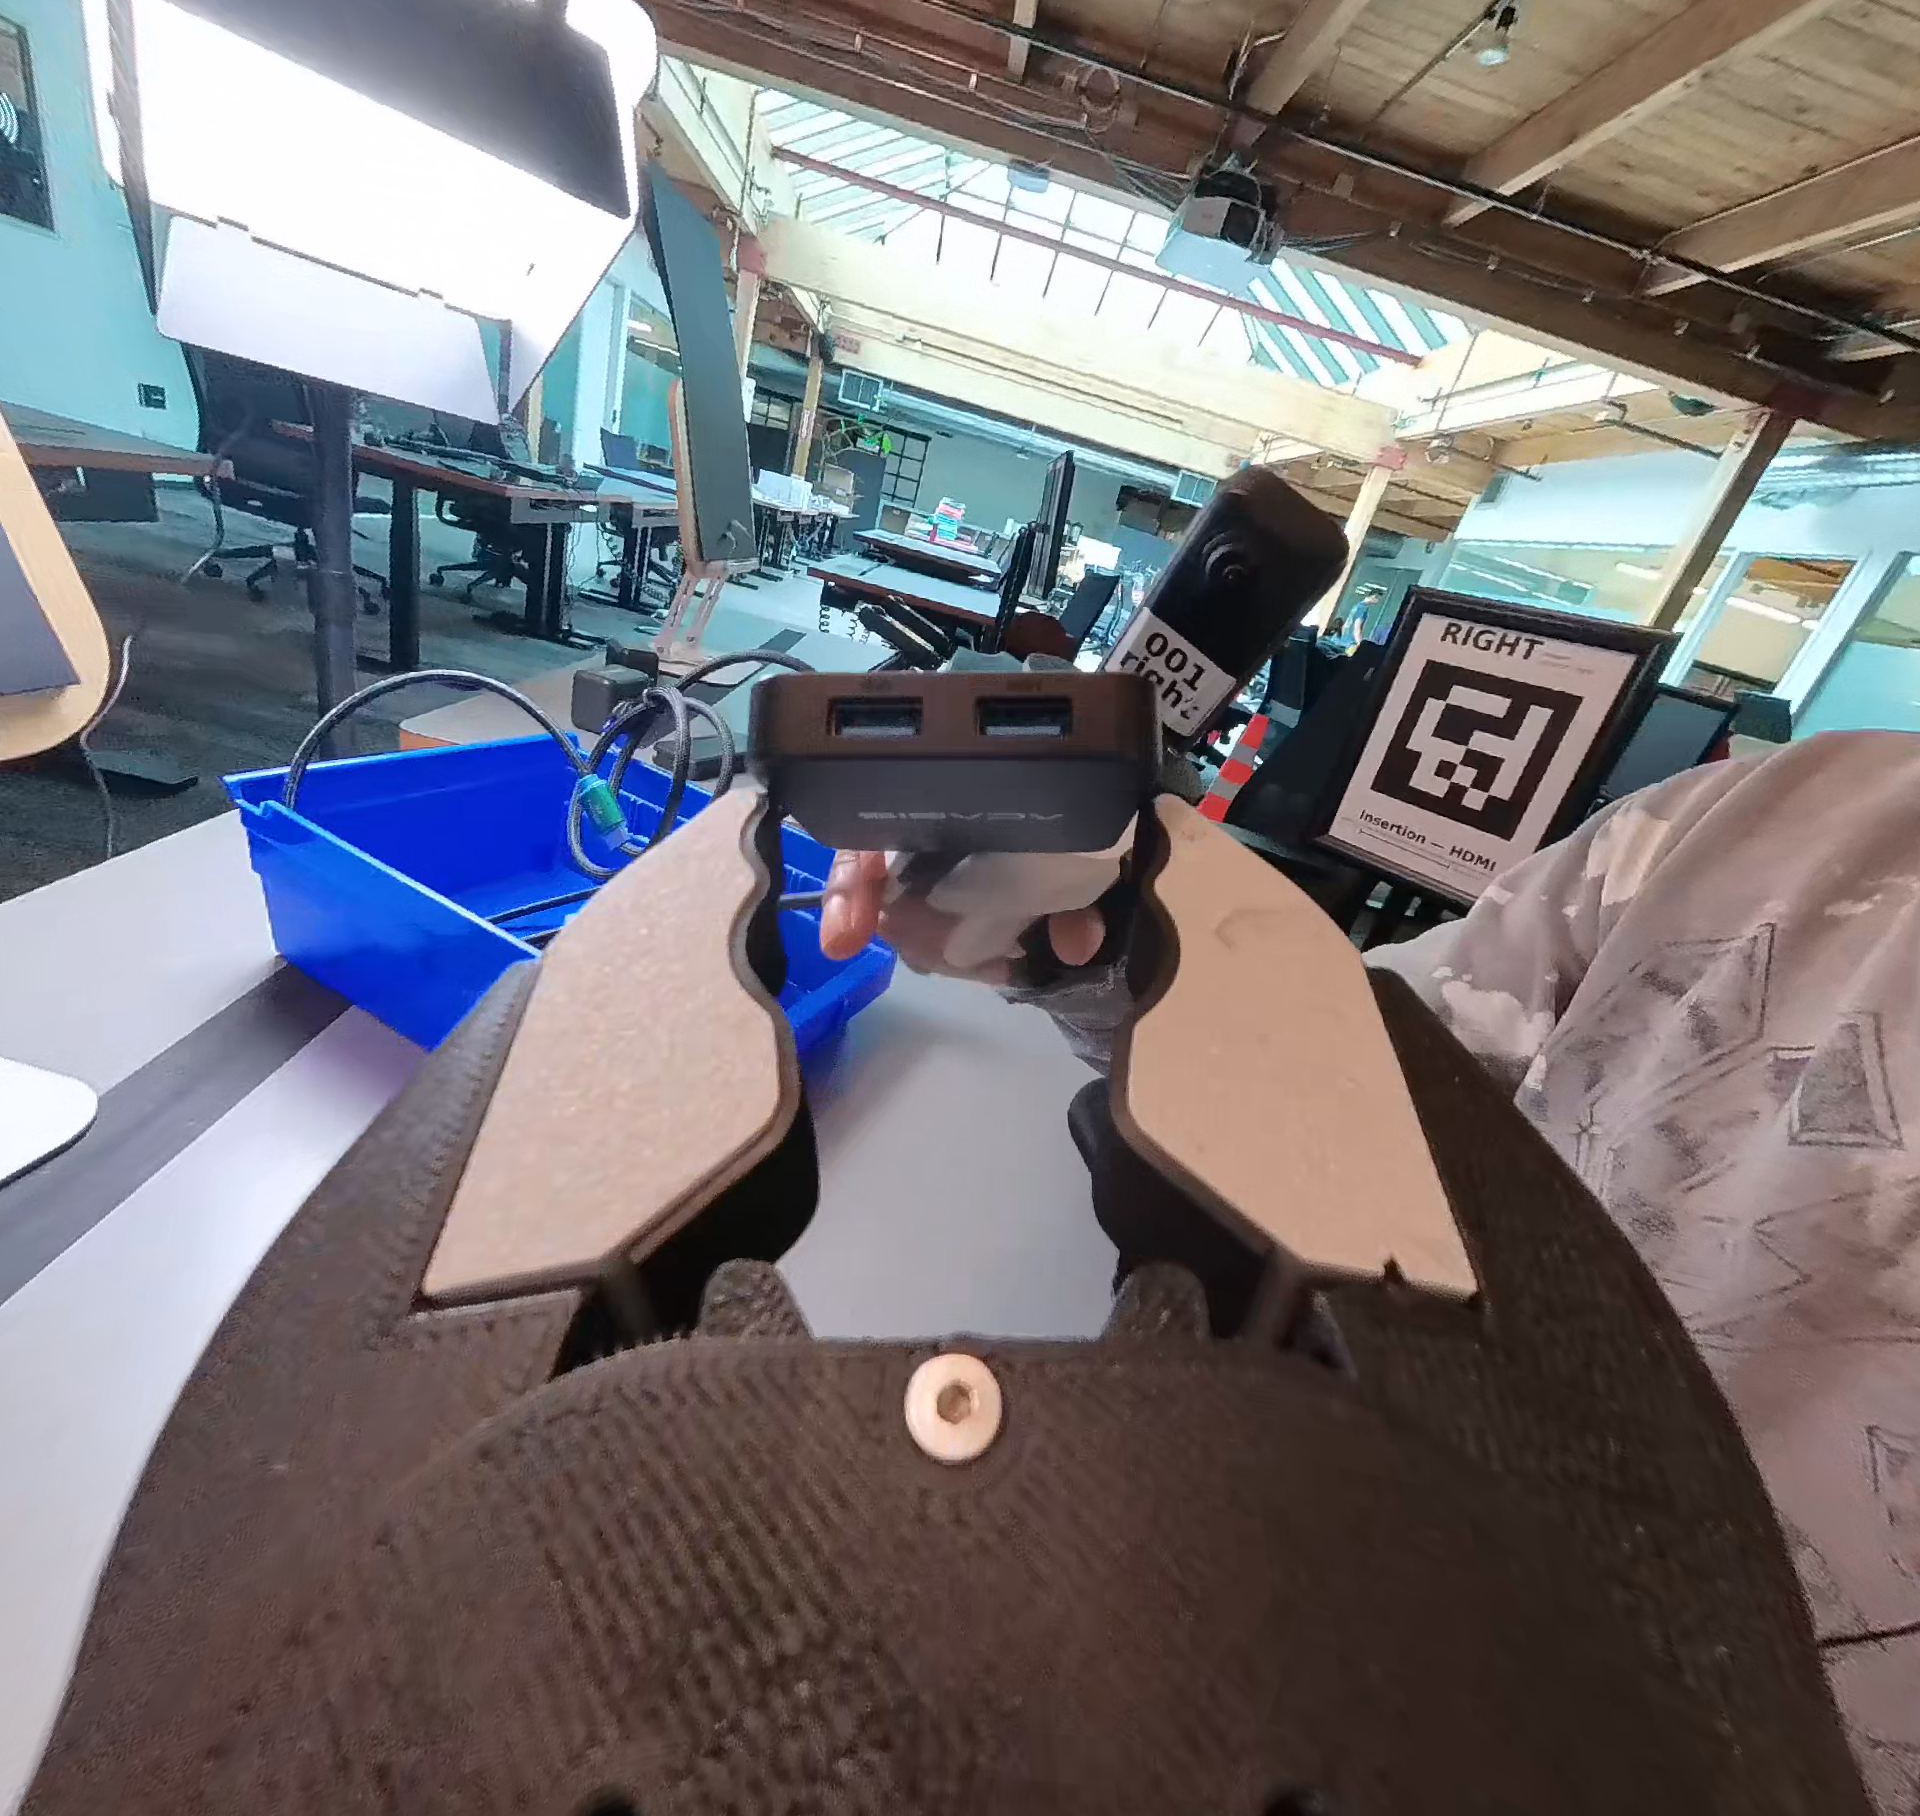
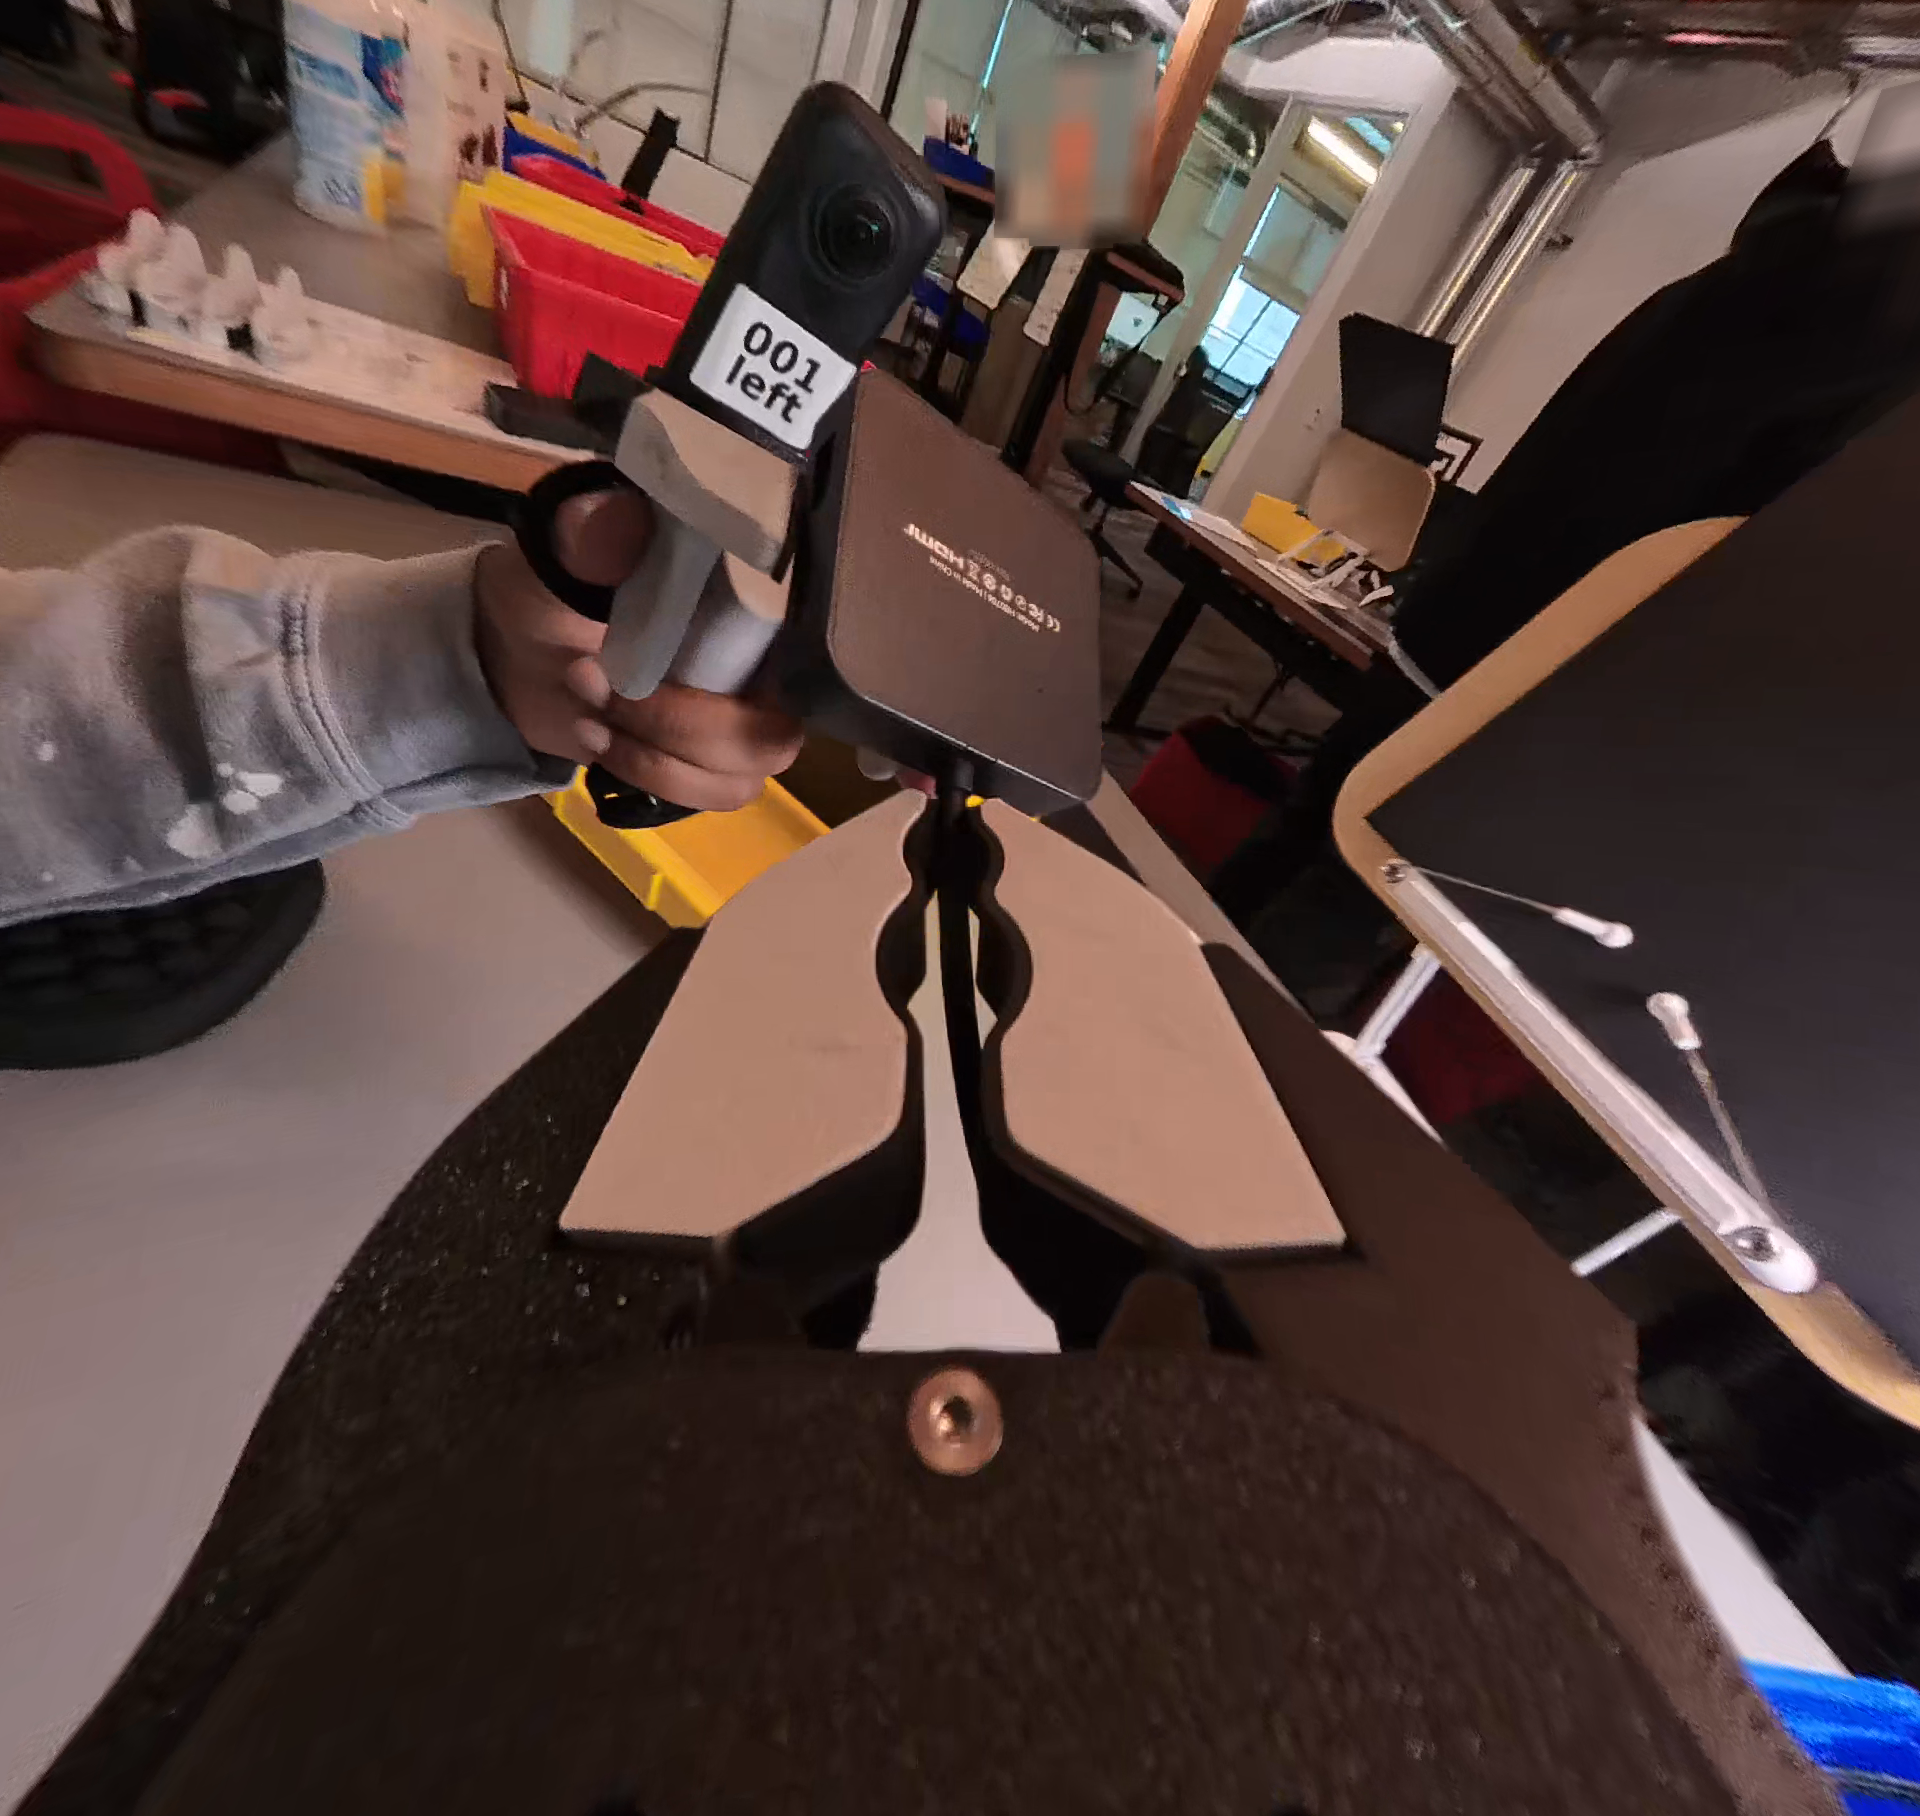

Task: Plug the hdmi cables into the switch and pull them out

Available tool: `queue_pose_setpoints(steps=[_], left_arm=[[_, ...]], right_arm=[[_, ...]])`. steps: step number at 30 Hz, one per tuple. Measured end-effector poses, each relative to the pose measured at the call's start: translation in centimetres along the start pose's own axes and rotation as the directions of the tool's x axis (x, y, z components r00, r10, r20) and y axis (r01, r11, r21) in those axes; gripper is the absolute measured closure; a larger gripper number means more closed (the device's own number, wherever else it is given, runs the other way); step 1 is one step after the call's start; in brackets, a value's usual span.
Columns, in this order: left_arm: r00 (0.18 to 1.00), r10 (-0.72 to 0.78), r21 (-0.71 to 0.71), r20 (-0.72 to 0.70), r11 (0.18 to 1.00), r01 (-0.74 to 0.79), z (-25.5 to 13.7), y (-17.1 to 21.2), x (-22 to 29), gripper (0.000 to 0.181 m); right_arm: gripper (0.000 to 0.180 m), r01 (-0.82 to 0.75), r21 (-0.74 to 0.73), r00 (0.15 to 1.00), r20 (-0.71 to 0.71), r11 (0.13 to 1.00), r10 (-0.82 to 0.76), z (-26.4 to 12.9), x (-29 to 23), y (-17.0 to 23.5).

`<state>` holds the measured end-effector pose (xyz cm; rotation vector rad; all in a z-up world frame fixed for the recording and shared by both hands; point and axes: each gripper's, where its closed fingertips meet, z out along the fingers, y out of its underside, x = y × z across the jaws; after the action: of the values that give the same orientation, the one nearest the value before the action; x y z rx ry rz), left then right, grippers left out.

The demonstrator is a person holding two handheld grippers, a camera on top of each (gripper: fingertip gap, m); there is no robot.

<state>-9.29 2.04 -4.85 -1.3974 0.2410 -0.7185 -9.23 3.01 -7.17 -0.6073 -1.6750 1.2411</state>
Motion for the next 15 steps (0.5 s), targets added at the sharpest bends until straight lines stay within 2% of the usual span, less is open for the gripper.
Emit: queue_pose_setpoints(steps=[3, 4, 7, 9, 11, 15], left_arm=[[1.0, -0.02, -0.018, -0.004, 1.0, 0.02, 0.0, 0.7, -0.5, 0.119], [0.999, -0.033, -0.013, -0.023, 0.999, 0.032, -0.1, 0.7, -0.4, 0.134], [0.994, -0.101, 0.037, -0.035, 0.994, 0.102, -1.0, -0.1, -0.8, 0.127], [0.998, -0.066, 0.022, 0.024, 0.998, 0.065, -1.7, -0.3, -1.3, 0.122], [0.996, -0.035, 0.004, 0.077, 0.999, 0.035, -2.2, -0.6, -1.4, 0.125], [0.982, -0.175, 0.031, 0.069, 0.984, 0.174, -2.6, -1.1, -1.4, 0.128]], right_arm=[[0.177, 0.113, -0.049, 0.991, -0.068, 0.992, -0.116, -0.3, 0.8, 0.7], [0.177, 0.164, -0.078, 0.979, -0.107, 0.983, -0.172, -0.5, 1.4, 1.0], [0.177, 0.234, -0.112, 0.962, -0.119, 0.966, -0.247, -1.0, 1.6, 1.1], [0.177, 0.238, -0.102, 0.959, -0.13, 0.966, -0.25, -1.4, 1.8, 0.5], [0.177, 0.257, -0.109, 0.954, -0.132, 0.96, -0.271, -1.7, 1.8, 0.3], [0.177, 0.423, -0.222, 0.868, -0.179, 0.878, -0.463, -1.8, 2.4, 1.1]])
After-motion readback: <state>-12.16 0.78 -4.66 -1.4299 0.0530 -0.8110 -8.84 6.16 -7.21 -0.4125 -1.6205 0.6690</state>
